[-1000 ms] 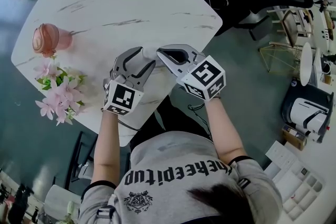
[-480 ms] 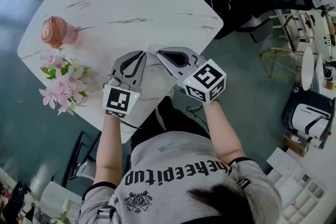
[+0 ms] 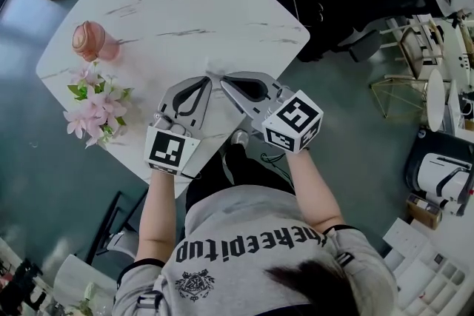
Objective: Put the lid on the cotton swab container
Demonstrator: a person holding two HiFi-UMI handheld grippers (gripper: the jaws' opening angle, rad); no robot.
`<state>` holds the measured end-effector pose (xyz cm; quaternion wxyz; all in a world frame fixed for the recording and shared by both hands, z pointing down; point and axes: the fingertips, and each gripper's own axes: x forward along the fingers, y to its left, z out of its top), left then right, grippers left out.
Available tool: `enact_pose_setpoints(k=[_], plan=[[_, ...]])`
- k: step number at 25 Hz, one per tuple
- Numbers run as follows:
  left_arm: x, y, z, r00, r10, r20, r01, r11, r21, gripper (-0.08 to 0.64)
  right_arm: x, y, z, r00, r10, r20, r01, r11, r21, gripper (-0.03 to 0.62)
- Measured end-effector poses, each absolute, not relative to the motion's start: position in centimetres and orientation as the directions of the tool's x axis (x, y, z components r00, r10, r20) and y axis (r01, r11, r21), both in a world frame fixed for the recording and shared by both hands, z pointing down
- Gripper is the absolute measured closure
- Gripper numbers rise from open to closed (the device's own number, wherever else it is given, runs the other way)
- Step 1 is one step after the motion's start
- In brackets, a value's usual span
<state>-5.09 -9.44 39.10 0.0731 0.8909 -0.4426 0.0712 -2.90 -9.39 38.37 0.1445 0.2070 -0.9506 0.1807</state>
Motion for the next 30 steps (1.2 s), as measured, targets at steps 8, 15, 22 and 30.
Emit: enact_pose_setpoints(k=[8,15,22,30], plan=[[-4.3,-7.6,35.1,0.606,-0.786,0.125,-0.795,-0.601,0.078,0.545,-2.7,-7.0,34.7,-0.896,-0.354,0.269,-0.421,0.870,-0.256,0.581],[-3.3,-5.7,32.7,0.606,-0.789,0.099,-0.795,-0.603,0.061,0.545,-2.0,-5.2,31.8,-0.910,-0.360,0.205,-0.402,0.887,-0.227,0.581],[-2.3,-3.9,30.6,0.596,-0.800,0.071,-0.803,-0.595,0.040,0.545,-1.1,-3.5,29.9,-0.922,-0.354,0.158,-0.380,0.905,-0.189,0.581],[-1.6,-2.6,29.4,0.568,-0.821,0.064,-0.823,-0.568,0.013,0.545,-0.2,-2.3,28.7,-0.931,-0.344,0.123,-0.360,0.920,-0.155,0.580]])
